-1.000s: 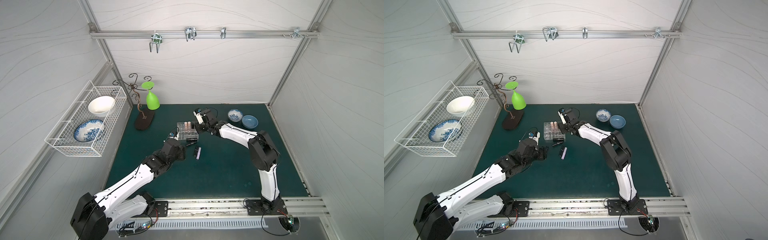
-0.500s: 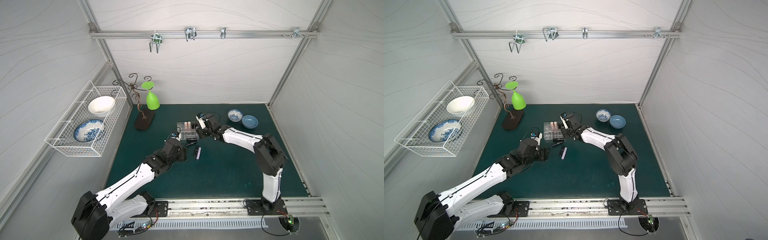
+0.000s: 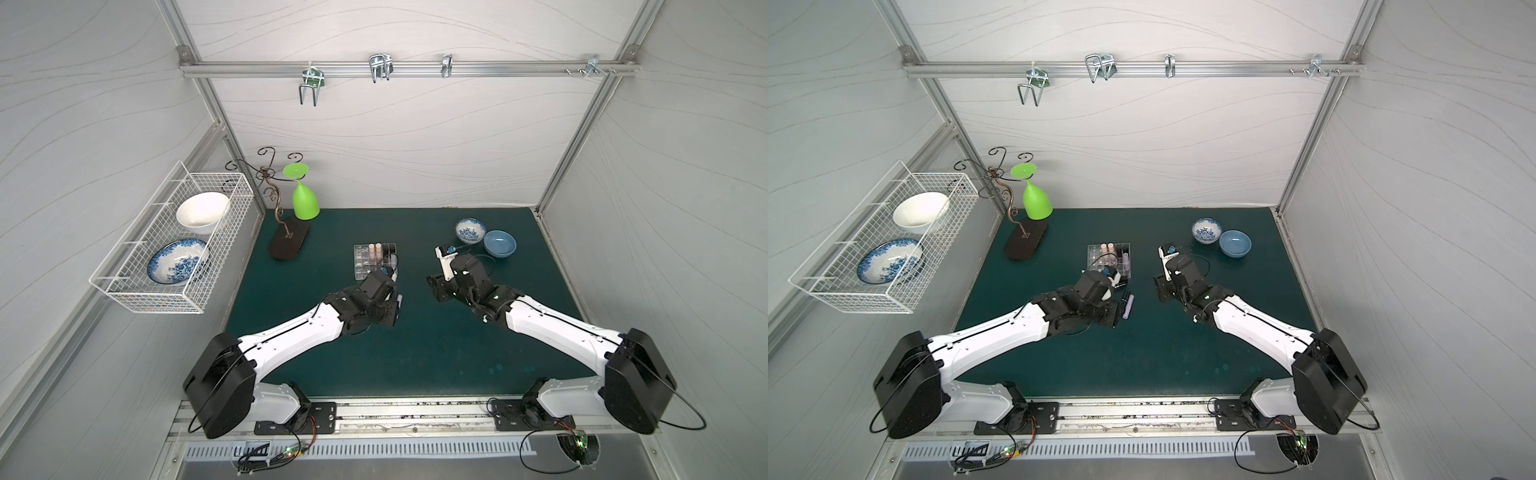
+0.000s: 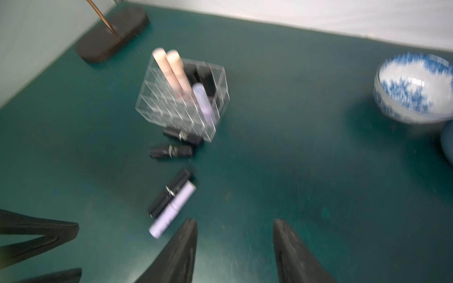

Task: Arrange the lipsticks in the organizer
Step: Pick up the lipstick at the center of the board.

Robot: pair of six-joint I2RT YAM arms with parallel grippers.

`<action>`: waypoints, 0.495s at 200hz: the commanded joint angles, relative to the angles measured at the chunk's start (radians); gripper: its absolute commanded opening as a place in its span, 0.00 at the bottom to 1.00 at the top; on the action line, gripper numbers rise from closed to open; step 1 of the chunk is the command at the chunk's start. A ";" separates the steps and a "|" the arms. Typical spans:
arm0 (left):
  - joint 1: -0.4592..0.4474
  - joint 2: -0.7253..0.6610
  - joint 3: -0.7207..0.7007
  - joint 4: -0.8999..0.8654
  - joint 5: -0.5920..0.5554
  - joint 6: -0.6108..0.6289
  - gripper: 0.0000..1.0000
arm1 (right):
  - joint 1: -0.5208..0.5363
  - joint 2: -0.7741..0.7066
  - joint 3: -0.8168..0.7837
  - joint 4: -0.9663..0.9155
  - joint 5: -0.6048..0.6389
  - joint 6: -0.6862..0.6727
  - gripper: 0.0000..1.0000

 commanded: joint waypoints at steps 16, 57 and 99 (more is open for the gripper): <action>-0.045 0.138 0.115 -0.039 -0.029 -0.033 0.45 | -0.059 -0.076 -0.036 -0.016 -0.004 0.025 0.52; -0.045 0.232 0.177 -0.100 -0.109 -0.074 0.45 | -0.125 -0.098 -0.067 -0.001 -0.060 0.027 0.50; -0.043 0.322 0.239 -0.144 -0.149 -0.087 0.45 | -0.153 -0.114 -0.073 -0.001 -0.092 0.027 0.49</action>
